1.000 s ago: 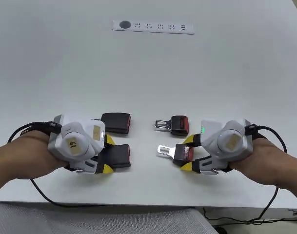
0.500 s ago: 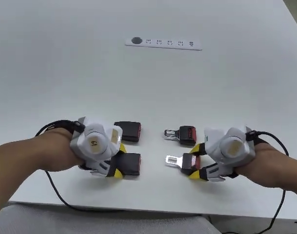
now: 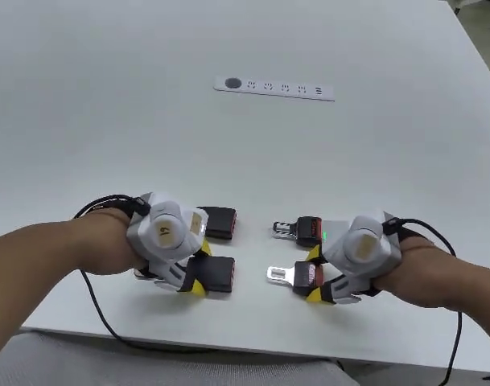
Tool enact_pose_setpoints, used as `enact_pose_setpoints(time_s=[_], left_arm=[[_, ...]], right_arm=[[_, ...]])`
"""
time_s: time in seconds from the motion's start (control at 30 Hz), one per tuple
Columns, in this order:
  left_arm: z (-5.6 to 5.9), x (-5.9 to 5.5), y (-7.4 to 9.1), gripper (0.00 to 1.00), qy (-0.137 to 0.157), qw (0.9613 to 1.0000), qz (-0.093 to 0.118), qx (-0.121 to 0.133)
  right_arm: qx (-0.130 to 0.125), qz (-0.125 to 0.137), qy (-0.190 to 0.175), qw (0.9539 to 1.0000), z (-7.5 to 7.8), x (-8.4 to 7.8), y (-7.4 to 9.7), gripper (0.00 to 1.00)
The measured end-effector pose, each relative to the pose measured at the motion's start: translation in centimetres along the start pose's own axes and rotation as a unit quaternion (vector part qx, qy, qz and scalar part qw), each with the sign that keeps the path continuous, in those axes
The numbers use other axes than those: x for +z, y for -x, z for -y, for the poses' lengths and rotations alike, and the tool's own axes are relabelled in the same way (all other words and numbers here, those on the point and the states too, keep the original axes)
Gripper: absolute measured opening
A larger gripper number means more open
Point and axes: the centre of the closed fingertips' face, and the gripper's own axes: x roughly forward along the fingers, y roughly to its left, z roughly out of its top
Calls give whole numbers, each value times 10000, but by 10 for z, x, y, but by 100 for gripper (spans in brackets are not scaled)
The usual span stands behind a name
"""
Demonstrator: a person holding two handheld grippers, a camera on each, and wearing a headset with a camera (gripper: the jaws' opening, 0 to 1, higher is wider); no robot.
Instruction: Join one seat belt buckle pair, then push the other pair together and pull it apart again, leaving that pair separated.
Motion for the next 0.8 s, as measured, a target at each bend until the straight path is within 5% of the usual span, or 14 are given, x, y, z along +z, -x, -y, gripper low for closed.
enact_pose_setpoints(time_s=[0.8], left_arm=[[1,1,0,35,69,9999,-128,23]], right_arm=[[19,198,-65,9998,-12,41,-23,33]])
